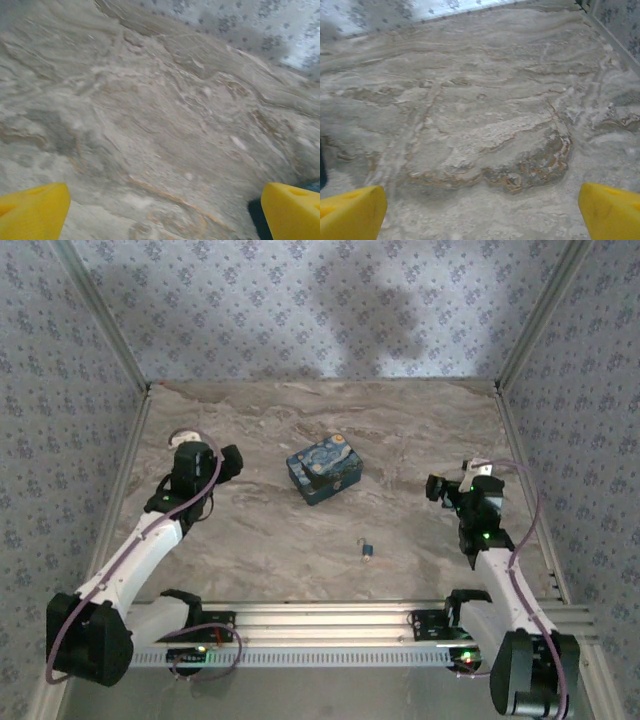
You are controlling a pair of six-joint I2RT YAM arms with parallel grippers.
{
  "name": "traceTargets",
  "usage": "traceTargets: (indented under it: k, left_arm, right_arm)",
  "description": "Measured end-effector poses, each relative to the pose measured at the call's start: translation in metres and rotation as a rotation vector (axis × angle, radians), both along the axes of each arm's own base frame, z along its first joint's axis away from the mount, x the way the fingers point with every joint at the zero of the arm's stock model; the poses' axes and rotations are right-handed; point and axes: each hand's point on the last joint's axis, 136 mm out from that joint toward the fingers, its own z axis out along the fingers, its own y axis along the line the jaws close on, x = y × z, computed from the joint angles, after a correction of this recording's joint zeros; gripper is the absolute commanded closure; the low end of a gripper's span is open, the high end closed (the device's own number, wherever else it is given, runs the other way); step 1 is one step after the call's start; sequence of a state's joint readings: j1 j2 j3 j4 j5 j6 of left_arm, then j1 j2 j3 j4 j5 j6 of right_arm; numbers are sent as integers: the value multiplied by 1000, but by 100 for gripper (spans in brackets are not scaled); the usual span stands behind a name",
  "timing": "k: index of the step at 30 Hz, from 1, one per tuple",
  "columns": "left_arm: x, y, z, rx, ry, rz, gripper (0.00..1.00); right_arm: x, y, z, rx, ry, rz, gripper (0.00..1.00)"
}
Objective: Unlock a padlock with a key
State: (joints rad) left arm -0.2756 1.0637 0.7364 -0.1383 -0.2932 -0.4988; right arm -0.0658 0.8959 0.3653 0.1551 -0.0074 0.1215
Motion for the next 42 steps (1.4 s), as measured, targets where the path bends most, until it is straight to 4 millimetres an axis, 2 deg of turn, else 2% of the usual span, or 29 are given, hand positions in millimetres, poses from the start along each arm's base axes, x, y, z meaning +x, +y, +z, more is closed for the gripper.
traceTargets:
  k: [3,7,12,18,22,26,31,33,37,42]
  left_arm:
    - [2,19,-2,59,-26,47,2]
    - [-2,47,-23,116,-22,135,2]
    - [-5,67,-47,172,5,187,2]
    - [1,67,-55,229,6,146,2]
    - [6,63,-53,263,-6,106,2]
    - [9,63,-54,311,-16,80,2]
    - [6,67,-73,358,12,52,2]
    - [5,68,-80,370,22,45,2]
    - [7,70,-90,383,27,27,2]
    - [13,66,-95,388,10,-4,2]
  right_arm:
    - [5,-10,-16,-8,1,-36,0]
    - [10,-16,-36,-13,22,-61,0]
    - [22,-18,-42,-15,-16,-62,0]
    - [33,-16,-39,-24,-69,-43,0]
    - [41,-15,-34,-52,-116,-24,0]
    - [48,-13,-49,-63,-105,1,0]
    - [51,-9,-66,-62,-73,27,0]
    - [56,-8,-64,-64,-66,35,0]
    - [73,1,-48,-92,-91,64,0]
    - [73,2,-51,-103,-72,69,0]
